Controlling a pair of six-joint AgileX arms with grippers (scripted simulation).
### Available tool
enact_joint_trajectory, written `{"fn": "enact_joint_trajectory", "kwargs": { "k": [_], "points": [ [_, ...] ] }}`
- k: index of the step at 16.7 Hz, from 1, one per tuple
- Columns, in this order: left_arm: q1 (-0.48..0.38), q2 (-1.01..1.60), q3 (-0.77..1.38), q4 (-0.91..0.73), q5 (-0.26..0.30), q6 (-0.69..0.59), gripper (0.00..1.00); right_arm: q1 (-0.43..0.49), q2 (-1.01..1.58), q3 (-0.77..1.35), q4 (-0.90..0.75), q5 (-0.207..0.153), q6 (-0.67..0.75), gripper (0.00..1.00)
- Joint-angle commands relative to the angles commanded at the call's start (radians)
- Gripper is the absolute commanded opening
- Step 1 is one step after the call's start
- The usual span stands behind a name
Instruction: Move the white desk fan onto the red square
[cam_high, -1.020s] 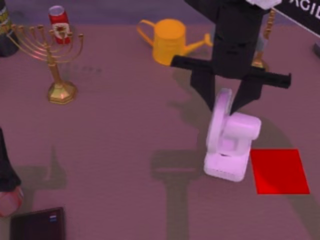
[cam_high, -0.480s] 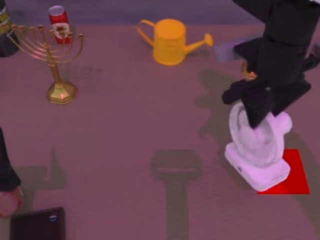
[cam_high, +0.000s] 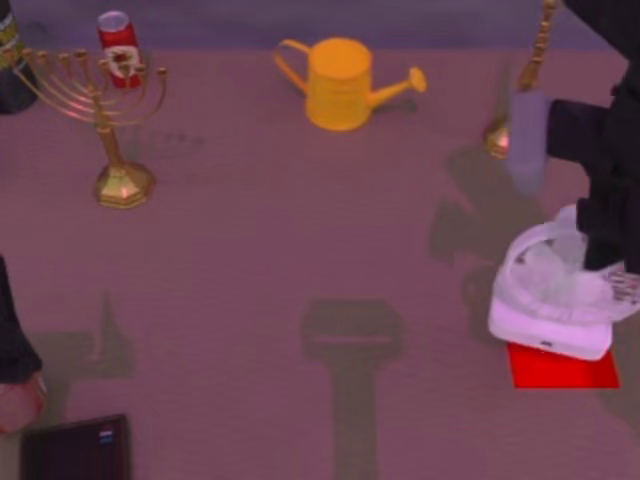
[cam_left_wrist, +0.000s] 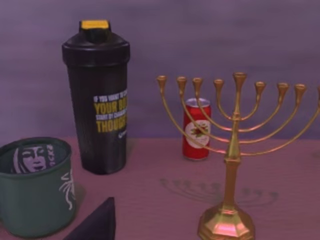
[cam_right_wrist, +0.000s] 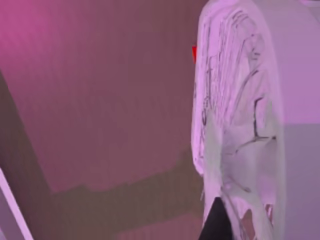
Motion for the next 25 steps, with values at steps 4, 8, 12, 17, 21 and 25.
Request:
{"fn": "enact_joint_trajectory", "kwargs": {
  "k": [4,8,12,17,21,25],
  "points": [
    [0.000,0.000,0.000,0.000,0.000,0.000,1.00,-0.038,-0.057,-0.091,0.060,0.038,-0.253,0.00],
    [0.000,0.000,0.000,0.000,0.000,0.000,1.00,-0.054,-0.081,-0.129,0.089,0.057,-0.341,0.00],
    [0.000,0.000,0.000,0.000,0.000,0.000,1.00,-0.048,-0.077,-0.126,0.087,0.055,-0.338,0.00],
    [0.000,0.000,0.000,0.000,0.000,0.000,1.00,-0.053,-0.072,-0.216,0.189,0.055,-0.338,0.00],
    [0.000,0.000,0.000,0.000,0.000,0.000,1.00,-0.054,-0.067,-0.251,0.225,0.057,-0.341,0.00],
    [0.000,0.000,0.000,0.000,0.000,0.000,1.00,-0.054,-0.067,-0.251,0.225,0.057,-0.341,0.23]
  ]
}}
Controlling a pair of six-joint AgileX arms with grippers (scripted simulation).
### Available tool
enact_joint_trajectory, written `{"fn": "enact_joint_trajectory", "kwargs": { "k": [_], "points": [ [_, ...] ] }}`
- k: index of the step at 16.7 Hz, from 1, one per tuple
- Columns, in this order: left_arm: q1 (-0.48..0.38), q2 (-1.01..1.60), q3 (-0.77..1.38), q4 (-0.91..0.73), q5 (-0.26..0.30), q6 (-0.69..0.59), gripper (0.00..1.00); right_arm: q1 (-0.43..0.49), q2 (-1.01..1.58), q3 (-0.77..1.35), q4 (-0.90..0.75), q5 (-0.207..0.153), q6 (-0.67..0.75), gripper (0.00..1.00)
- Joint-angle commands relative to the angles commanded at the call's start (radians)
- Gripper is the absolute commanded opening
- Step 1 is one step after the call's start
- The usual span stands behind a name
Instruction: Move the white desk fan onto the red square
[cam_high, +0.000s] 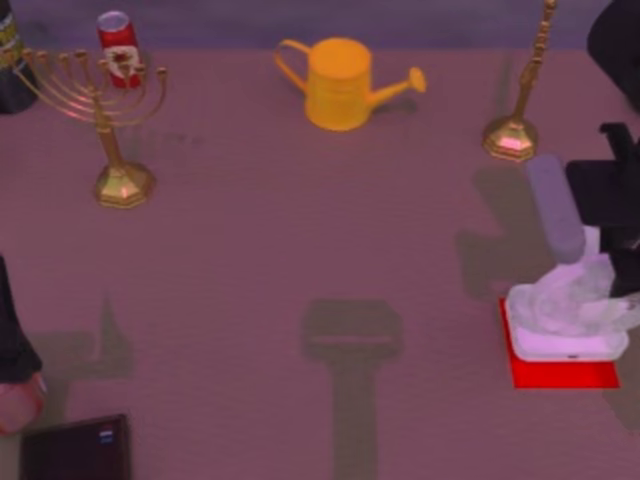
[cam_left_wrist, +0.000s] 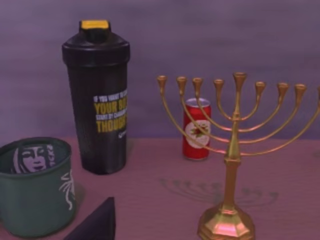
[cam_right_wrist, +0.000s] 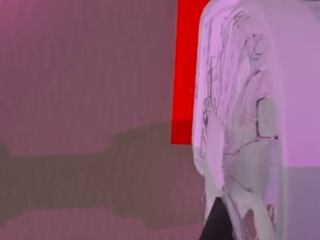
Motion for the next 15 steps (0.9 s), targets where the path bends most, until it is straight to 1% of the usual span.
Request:
{"fn": "enact_joint_trajectory", "kwargs": {
  "k": [10,11,15],
  "points": [
    [0.000,0.000,0.000,0.000,0.000,0.000,1.00,0.000,0.000,0.000,0.000,0.000,0.000,0.98],
    [0.000,0.000,0.000,0.000,0.000,0.000,1.00,0.000,0.000,0.000,0.000,0.000,0.000,1.00],
    [0.000,0.000,0.000,0.000,0.000,0.000,1.00,0.000,0.000,0.000,0.000,0.000,0.000,1.00]
  ]
}}
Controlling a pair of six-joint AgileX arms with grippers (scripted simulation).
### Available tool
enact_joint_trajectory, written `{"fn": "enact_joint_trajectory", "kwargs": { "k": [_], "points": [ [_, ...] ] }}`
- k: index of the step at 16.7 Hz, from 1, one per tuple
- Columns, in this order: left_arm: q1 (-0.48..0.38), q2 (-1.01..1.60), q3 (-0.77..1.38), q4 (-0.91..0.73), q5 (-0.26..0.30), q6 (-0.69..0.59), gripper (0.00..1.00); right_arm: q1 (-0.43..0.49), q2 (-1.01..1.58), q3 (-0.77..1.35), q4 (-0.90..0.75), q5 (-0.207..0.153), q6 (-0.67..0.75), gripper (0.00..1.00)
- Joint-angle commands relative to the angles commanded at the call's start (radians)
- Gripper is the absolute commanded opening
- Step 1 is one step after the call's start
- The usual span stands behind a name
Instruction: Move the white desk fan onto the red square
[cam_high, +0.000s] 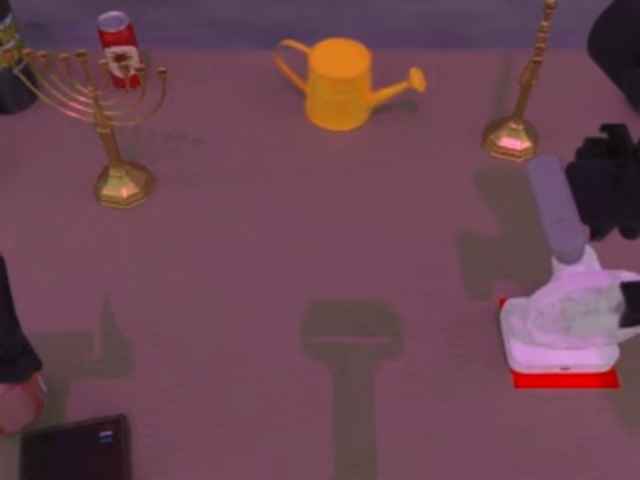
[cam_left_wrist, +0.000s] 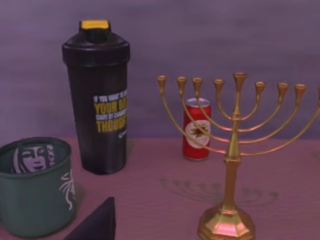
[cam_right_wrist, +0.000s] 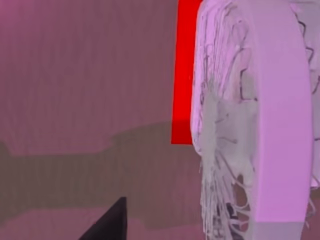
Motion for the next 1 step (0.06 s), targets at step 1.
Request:
{"fn": "enact_joint_trajectory", "kwargs": {
  "k": [1],
  "points": [
    [0.000,0.000,0.000,0.000,0.000,0.000,1.00,0.000,0.000,0.000,0.000,0.000,0.000,1.00]
  ]
}}
